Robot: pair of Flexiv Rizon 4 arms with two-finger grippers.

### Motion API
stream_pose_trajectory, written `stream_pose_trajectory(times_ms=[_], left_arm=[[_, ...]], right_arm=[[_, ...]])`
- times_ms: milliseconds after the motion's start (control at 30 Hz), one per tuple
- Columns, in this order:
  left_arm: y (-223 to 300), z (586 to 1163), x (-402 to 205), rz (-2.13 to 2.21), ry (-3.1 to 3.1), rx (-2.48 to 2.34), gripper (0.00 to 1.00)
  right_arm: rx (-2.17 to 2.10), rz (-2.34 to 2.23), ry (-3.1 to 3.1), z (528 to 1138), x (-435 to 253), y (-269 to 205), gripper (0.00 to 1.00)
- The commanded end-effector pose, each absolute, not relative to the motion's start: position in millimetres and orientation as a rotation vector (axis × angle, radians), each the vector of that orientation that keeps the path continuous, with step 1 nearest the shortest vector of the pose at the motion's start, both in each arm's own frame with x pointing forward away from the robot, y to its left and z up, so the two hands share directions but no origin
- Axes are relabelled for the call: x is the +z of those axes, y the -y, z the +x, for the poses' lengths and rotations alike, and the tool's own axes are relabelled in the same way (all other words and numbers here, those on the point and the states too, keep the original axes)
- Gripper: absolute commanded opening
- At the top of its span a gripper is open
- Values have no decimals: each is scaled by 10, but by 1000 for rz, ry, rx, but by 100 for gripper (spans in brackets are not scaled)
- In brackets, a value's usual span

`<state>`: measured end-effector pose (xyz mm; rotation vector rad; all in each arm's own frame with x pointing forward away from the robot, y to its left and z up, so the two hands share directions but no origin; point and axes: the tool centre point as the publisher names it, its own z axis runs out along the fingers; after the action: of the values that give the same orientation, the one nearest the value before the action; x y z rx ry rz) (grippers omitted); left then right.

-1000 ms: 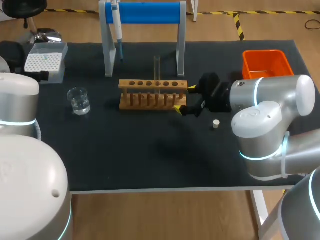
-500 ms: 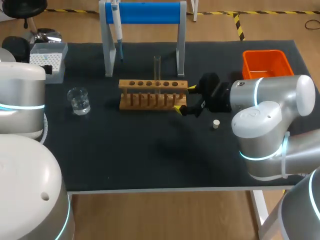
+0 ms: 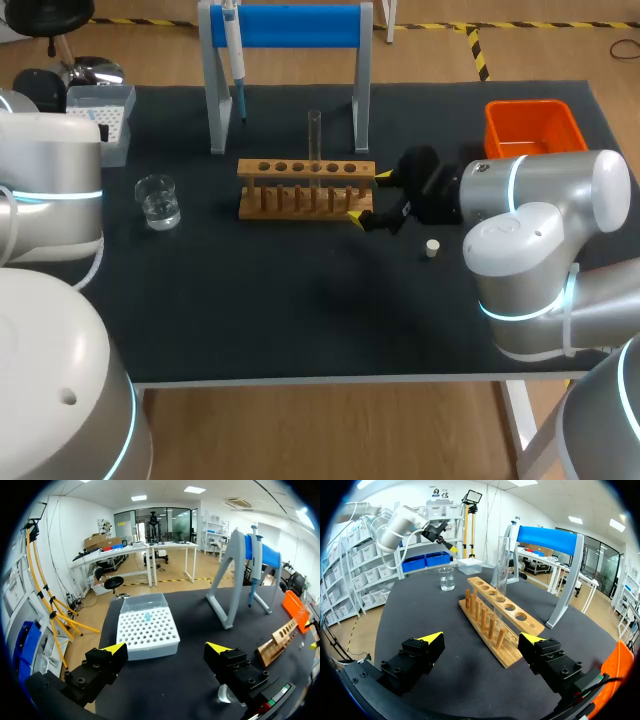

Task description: Invert the test tube, pick up the pipette, mount the tip to pipette, aspirate from beaker and dispense into the tube, eject the tip, return the pipette, and cap with the stopper.

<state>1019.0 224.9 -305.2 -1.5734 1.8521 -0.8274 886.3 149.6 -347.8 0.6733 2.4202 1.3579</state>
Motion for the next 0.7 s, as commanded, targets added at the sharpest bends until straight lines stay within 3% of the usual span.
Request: stream_pose_trajectory(times_ms=[33,700], left_arm=[[-2248,10325,-3196,-1559,-1838,-838,100],[-2383,10791,-3334,-1566,-1857,-820,100]], right_arm=[[1358,674,-2420,8859,-3480,-1494,100],[1358,674,-2420,8859,-3480,-1494,100]])
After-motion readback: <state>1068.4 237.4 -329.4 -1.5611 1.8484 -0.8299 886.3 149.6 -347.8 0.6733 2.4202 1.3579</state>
